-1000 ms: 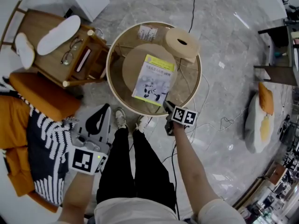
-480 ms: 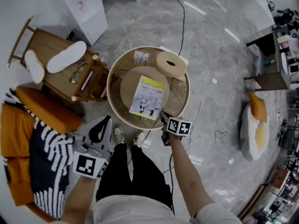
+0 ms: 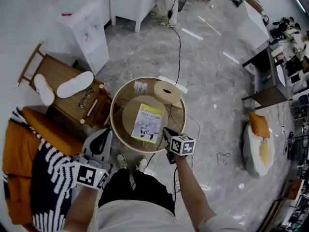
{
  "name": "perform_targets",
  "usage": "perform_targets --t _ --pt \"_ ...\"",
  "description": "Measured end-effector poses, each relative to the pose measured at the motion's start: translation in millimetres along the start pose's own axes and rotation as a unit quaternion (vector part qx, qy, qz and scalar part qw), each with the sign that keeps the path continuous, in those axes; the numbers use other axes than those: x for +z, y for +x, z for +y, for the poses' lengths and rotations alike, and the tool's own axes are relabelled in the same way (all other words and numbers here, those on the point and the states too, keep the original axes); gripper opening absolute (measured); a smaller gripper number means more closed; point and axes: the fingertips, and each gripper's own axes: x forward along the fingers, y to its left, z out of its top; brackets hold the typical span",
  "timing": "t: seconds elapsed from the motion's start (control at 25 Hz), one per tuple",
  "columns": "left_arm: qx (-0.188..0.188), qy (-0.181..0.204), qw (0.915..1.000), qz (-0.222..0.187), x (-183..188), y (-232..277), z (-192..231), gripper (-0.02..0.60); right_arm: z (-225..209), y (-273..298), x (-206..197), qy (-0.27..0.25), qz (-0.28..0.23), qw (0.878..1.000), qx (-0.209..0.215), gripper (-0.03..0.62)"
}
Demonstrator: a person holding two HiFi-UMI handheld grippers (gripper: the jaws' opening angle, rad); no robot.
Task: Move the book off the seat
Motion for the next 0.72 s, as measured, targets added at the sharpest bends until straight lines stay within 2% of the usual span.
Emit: perform_targets --t 0.44,0.72 --pt "-0.001 0.017 0.9987 -0.047 62.2 -16.0 7.0 0.017 34.0 -77.0 66.3 -0.051 -0.080 0.995 -0.005 0.022" --pt "0.006 0.039 0.9964 -0.075 96.9 -19.3 13.3 0.017 60.5 -124.8 137.2 -0.106 -0.156 0.982 0.006 0.022"
